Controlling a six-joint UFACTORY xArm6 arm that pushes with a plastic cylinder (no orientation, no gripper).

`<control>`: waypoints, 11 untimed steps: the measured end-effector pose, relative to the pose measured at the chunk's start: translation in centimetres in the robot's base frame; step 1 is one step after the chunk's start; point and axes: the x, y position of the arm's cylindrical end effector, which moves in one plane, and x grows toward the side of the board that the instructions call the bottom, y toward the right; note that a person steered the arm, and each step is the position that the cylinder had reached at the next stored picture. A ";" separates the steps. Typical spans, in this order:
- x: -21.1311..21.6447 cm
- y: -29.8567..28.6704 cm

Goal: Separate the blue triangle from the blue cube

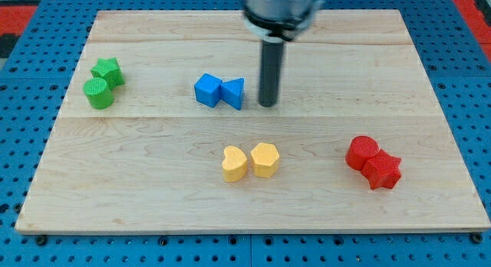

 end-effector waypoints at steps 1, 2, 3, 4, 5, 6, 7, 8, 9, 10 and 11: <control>-1.4 -4.2; -1.0 -4.4; 1.7 -4.4; 1.0 -6.9; -0.4 -10.5; -2.0 -12.0; -5.2 -12.0; -7.5 -11.5; -11.5 -8.6; -13.3 -9.3; -15.0 -11.7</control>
